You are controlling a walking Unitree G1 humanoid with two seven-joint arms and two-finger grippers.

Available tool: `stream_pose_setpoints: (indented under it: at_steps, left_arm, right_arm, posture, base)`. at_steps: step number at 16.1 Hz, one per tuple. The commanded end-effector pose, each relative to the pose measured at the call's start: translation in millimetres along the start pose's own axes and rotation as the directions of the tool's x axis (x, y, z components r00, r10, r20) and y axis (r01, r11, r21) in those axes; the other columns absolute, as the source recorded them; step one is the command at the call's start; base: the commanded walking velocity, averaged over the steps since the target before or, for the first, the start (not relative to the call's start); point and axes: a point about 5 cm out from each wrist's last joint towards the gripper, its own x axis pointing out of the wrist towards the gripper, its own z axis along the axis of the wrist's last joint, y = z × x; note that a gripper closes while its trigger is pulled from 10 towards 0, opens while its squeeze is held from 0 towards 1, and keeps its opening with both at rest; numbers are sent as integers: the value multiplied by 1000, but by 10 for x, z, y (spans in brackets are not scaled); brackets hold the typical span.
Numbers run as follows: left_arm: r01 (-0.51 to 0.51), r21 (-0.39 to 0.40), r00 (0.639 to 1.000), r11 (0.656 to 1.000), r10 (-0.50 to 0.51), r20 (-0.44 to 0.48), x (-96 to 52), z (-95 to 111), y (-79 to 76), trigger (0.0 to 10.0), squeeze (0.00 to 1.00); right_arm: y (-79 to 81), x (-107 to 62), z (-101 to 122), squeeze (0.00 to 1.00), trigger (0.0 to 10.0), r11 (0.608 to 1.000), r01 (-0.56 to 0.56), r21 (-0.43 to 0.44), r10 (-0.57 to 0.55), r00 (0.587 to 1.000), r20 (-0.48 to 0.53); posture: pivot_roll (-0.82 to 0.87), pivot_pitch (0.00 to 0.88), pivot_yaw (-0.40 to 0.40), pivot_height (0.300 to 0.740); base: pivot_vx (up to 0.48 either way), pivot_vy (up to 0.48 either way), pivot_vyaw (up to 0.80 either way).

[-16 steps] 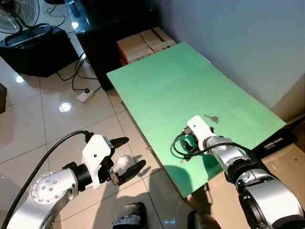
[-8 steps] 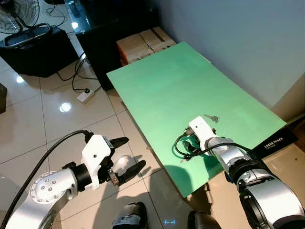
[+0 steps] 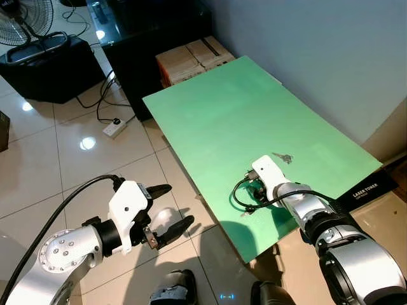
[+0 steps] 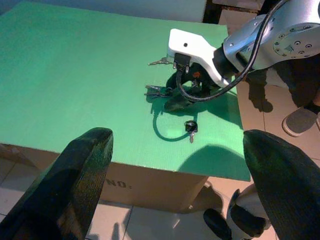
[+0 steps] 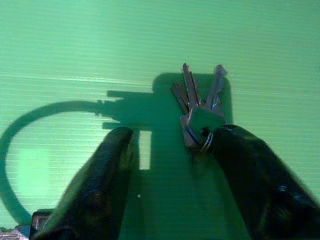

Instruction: Hang keys on a hook

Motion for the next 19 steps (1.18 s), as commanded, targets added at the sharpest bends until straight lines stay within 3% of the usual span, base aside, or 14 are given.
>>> stream_pose_setpoints:
  at_steps: [1,19]
  left_arm:
    - [12,10,1000,1000,-12,3,-29,40,-14,10000,0]
    - [14,6,1000,1000,-14,6,1,55,-2,10000,0]
  right_arm:
    - [37,7,-49,0,0,1000,-14,19,14,1000,-19]
    - [19,2,-52,0,0,999,-2,35,2,1000,-12]
  posture:
    - [149,165,125,740]
    - [146,170,130,740]
  base:
    - [0,0,0]
    - [0,0,0]
